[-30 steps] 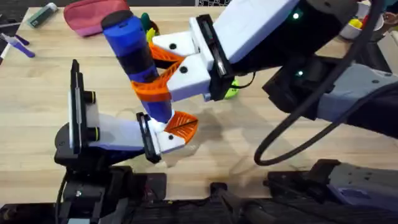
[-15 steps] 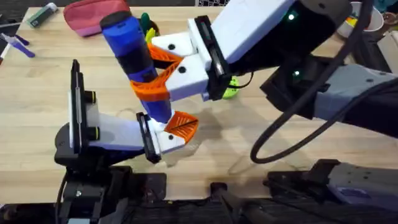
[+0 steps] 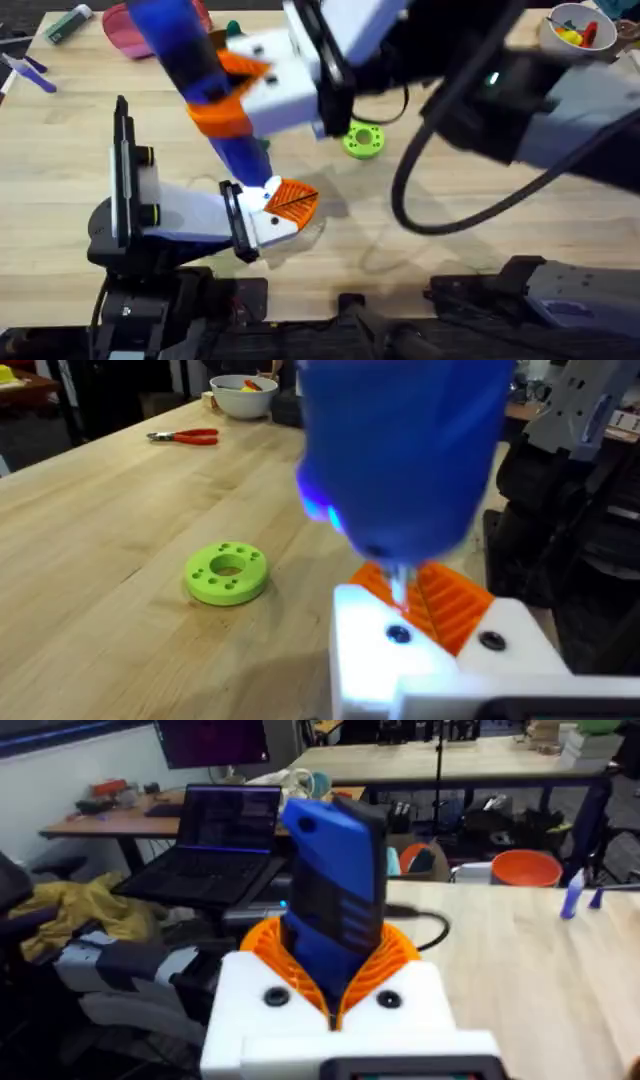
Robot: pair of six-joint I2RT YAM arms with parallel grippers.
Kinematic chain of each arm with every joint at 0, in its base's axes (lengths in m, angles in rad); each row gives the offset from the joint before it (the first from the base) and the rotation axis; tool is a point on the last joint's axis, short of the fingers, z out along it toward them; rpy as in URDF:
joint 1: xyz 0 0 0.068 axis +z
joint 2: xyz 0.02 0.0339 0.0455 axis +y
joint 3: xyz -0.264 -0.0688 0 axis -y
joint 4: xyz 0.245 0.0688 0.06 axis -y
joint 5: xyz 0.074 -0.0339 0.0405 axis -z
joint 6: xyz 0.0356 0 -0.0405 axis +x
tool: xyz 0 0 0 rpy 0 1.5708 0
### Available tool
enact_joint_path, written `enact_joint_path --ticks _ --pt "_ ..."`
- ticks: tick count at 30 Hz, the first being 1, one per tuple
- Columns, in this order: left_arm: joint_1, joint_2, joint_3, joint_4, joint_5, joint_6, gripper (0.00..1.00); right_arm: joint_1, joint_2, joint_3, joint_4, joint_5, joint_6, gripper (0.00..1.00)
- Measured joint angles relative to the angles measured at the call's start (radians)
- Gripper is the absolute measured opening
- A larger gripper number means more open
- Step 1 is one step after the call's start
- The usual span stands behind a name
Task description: Pick up the gripper from the table and insert it into the empty holder that is missing its gripper. Then pick up a screw, insert it into the mounting hole, and use the screwdriver to tighten it. Finally, clean up the table by picking up the vegetable and placing it into the bucket.
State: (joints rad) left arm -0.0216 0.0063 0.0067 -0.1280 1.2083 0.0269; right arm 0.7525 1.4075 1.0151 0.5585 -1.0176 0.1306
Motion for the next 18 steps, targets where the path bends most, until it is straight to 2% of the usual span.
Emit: enact_joint_path --ticks 6,10,12,15,18 --pt "0.000 0.000 0.000 0.000 0.000 0.000 0.018 0.000 0.002 0.206 -0.244 0.006 -0.123 0.026" --pt "0.000 0.000 0.000 0.000 0.000 0.000 0.018 -0.003 -0.007 0.260 -0.344 0.023 -0.180 0.026" --pt "0.000 0.000 0.000 0.000 0.000 0.000 0.018 -0.006 -0.015 0.281 -0.467 0.062 -0.214 0.026" --pt "0.000 0.000 0.000 0.000 0.000 0.000 0.018 -0.018 -0.022 0.327 -0.748 0.181 -0.303 0.026" --pt "0.000 0.000 0.000 0.000 0.000 0.000 0.018 -0.026 -0.022 0.394 -1.035 0.368 -0.418 0.026"
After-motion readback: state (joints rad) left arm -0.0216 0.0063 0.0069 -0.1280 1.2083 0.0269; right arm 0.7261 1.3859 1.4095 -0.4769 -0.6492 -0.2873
